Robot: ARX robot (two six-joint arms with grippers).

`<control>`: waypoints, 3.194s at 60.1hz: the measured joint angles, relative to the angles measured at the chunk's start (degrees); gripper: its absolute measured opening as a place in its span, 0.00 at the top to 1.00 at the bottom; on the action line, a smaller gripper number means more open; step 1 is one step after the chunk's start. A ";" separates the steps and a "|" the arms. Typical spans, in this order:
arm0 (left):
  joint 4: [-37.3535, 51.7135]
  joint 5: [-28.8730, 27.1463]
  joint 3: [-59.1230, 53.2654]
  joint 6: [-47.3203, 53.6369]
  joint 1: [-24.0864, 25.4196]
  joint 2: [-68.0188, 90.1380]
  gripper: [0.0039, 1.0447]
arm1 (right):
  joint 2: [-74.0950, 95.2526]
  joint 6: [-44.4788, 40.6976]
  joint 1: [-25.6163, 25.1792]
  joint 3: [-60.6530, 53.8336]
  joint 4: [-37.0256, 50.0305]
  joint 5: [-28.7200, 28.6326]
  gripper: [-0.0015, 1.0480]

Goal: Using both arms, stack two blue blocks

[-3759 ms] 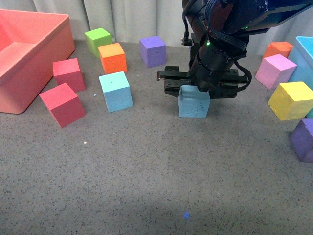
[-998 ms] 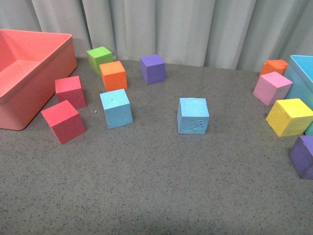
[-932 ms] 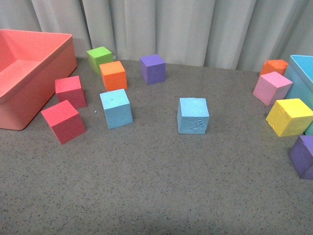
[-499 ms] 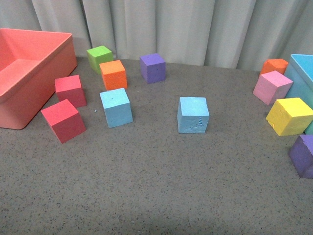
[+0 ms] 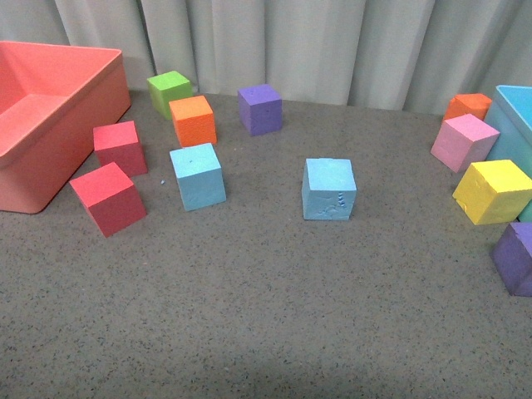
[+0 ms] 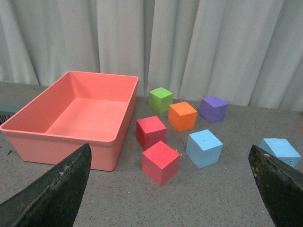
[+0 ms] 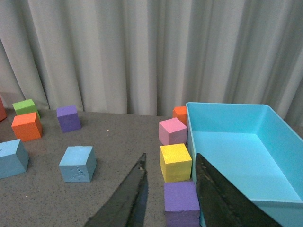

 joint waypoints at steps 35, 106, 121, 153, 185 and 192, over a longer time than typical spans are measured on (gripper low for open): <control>24.00 -13.46 24.79 -12.09 -11.96 73.94 0.06 | -0.04 0.02 0.00 0.00 -0.02 0.00 0.09; -8.72 -9.49 80.37 -22.40 -18.23 126.55 0.06 | -0.04 0.02 0.00 0.00 -0.02 0.00 0.09; -13.92 -10.51 87.25 -23.76 -18.03 131.40 0.06 | -0.04 0.02 0.00 0.00 -0.02 0.00 0.09; -20.46 -10.84 95.08 -24.11 -17.84 137.61 0.46 | -0.04 0.04 0.00 0.00 -0.02 0.00 0.09; -20.24 -10.84 91.36 -21.90 -27.89 124.89 0.55 | -0.04 0.02 0.00 0.00 -0.02 0.00 0.09; -22.03 -11.72 92.63 -21.90 -31.34 124.98 0.55 | -0.04 0.02 0.00 0.00 -0.02 0.00 0.09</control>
